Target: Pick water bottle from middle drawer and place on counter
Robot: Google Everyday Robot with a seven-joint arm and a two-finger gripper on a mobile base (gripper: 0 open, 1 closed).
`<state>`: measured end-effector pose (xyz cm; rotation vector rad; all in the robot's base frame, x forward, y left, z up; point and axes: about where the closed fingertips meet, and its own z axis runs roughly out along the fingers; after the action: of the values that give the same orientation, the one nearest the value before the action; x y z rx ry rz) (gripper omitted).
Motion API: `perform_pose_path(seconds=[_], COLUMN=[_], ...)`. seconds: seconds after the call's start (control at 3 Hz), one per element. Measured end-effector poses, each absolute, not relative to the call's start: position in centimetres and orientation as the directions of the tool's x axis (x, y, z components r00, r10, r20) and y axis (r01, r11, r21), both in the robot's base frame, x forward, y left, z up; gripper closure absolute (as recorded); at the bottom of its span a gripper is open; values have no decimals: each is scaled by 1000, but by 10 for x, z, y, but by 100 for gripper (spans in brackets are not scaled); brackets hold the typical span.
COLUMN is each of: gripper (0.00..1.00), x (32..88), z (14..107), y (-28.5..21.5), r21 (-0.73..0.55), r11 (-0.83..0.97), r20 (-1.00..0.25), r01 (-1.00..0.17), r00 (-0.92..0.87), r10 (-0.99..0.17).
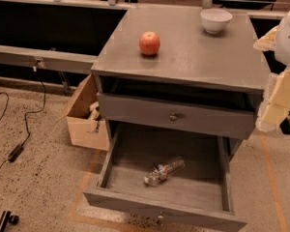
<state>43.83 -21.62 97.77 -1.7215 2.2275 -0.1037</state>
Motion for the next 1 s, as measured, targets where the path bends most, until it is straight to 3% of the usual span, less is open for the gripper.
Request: perform_pose_path(seconds=[0.67,1.0], gripper=[0,0], x=[443,468], z=[970,909], y=[-217,-221], r21=[-261,-236], r11=[268,273], r20=[-227,-243], r01=[-927,-932], r00=[-211,-216], r10=[-951,-946])
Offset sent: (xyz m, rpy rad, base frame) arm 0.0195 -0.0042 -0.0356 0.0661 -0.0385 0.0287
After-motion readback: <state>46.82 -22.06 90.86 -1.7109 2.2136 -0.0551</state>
